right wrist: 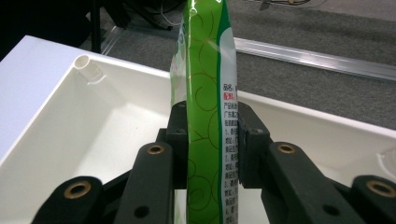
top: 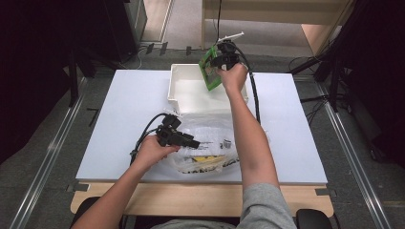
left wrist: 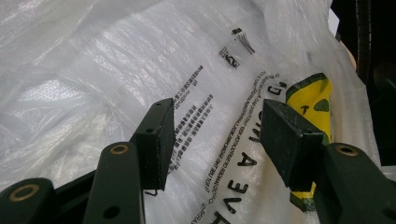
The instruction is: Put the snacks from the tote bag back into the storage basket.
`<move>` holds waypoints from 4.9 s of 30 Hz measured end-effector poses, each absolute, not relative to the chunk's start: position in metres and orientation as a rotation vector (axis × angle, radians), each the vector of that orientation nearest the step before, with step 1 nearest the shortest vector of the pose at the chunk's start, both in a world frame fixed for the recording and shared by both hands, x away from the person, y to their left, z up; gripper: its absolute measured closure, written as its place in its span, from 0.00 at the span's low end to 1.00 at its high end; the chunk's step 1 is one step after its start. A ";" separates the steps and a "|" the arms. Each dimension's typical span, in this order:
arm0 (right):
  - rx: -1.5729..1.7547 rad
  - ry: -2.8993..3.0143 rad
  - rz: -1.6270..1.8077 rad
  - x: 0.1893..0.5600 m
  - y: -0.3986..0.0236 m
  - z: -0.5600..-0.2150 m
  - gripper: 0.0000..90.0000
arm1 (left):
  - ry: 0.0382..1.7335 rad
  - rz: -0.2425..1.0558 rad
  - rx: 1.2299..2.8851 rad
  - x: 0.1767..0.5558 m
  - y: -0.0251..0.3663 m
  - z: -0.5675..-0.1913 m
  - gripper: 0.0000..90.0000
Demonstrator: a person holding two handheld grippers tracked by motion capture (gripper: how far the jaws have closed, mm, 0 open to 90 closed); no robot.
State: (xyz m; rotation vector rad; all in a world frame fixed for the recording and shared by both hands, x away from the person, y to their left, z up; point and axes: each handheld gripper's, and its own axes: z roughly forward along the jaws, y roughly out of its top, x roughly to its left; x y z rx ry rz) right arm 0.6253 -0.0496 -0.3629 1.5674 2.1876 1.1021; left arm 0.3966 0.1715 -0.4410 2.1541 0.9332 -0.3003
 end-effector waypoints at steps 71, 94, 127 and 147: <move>1.634 2.174 1.073 0.631 -0.060 -0.402 0.35 | 0.951 -0.261 2.190 0.397 0.171 -0.444 0.49; 1.541 2.271 1.158 0.601 -0.053 -0.388 0.44 | 0.957 -0.239 2.194 0.397 0.173 -0.443 0.48; 1.341 2.390 1.263 0.515 -0.064 -0.386 0.46 | 0.960 -0.220 2.169 0.398 0.175 -0.440 0.43; 1.244 2.484 1.274 0.456 -0.076 -0.395 0.48 | 0.944 -0.196 2.166 0.395 0.177 -0.430 0.42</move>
